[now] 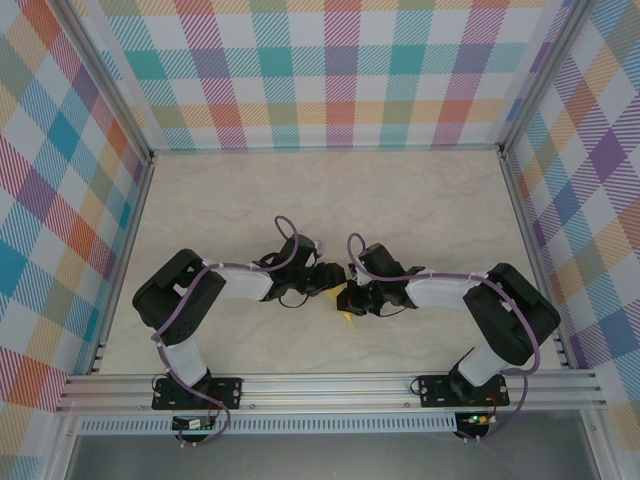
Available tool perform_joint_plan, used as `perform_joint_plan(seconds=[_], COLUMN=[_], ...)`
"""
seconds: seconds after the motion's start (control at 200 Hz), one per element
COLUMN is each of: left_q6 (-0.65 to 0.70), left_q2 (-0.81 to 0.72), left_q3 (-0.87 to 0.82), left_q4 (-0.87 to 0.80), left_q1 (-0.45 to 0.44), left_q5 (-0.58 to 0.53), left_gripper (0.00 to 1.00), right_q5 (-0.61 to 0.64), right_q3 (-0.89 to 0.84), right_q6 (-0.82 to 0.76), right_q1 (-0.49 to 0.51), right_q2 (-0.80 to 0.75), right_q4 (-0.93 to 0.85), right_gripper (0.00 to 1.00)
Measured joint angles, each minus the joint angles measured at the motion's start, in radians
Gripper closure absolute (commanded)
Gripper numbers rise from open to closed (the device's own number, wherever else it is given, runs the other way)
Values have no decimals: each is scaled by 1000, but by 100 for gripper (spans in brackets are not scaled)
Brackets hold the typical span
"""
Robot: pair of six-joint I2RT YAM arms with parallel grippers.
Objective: Fold a paper plane with a square sheet of paper (pick it up from the middle)
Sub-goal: Fold the wing for the fifth time at the center of the table.
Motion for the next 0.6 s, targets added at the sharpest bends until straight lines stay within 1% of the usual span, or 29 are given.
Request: perform_joint_plan(seconds=[0.37,0.545,0.6], left_q6=[0,0,1], left_q2=[2,2,2], left_q3=[0,0,0], left_q4=[0,0,0], left_q1=[0,0,0], left_q5=[1,1,0], left_gripper=[49,49,49], right_q5=[0,4,4], right_q3=[-82,-95,-95], right_q6=[-3,-5,-10], right_q1=[-7,-7,-7], right_q2=[-5,-50,-66], right_q4=[50,11,-5], right_gripper=[97,94,92])
